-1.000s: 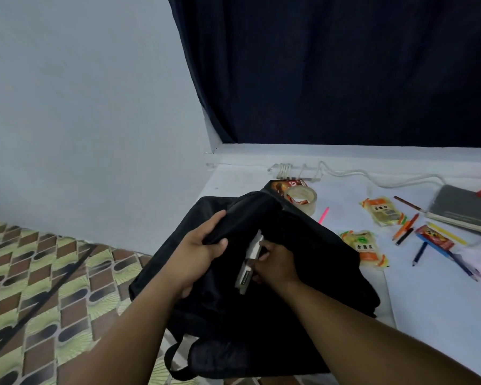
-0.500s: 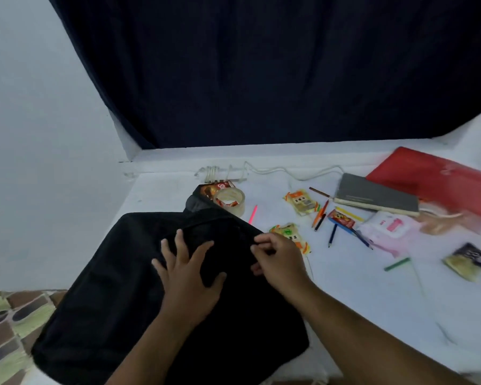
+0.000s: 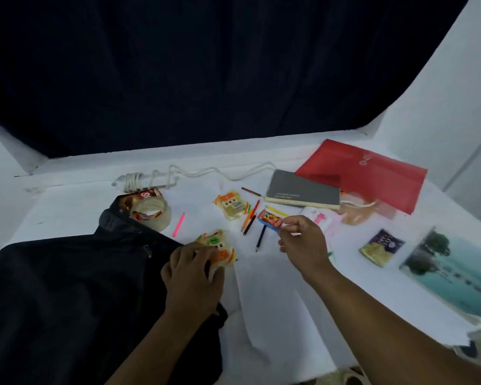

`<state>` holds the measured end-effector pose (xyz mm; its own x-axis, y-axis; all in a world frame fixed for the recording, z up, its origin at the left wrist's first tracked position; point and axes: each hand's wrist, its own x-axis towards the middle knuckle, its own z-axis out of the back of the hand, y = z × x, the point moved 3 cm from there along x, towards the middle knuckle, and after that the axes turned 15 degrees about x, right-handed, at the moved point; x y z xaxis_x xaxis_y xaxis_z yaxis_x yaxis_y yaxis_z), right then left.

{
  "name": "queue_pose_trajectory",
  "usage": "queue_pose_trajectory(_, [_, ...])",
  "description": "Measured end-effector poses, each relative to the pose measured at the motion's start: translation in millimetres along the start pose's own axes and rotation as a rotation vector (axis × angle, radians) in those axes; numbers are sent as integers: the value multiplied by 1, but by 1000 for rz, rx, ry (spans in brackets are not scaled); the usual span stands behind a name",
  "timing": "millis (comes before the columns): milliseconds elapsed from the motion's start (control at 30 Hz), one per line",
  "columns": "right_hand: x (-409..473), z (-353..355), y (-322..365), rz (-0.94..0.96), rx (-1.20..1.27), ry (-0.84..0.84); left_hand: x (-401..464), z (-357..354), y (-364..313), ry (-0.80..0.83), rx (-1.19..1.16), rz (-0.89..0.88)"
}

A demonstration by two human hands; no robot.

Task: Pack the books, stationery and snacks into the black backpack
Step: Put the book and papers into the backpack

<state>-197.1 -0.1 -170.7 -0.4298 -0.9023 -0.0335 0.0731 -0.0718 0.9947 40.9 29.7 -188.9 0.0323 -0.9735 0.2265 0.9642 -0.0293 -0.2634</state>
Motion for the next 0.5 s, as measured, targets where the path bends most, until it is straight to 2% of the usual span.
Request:
queue_pose_trajectory(100, [37,30,-4,-16,-51,-66,7,-28,-22,120,73,22])
queue_pose_trajectory(200, [74,59,-9,-53,-32,-151,6,-52,-34,144,205,72])
queue_pose_trajectory(300, [111,77,-15,-86,-121,-169,1,-67,-40,83,325,107])
queue_pose_trajectory(400, [136,83,-17,-118,-306,-112,-4,-69,-46,22,427,112])
queue_pose_trajectory(500, [157,86,-16,-152,-429,-34,-5,-67,-48,-38,428,132])
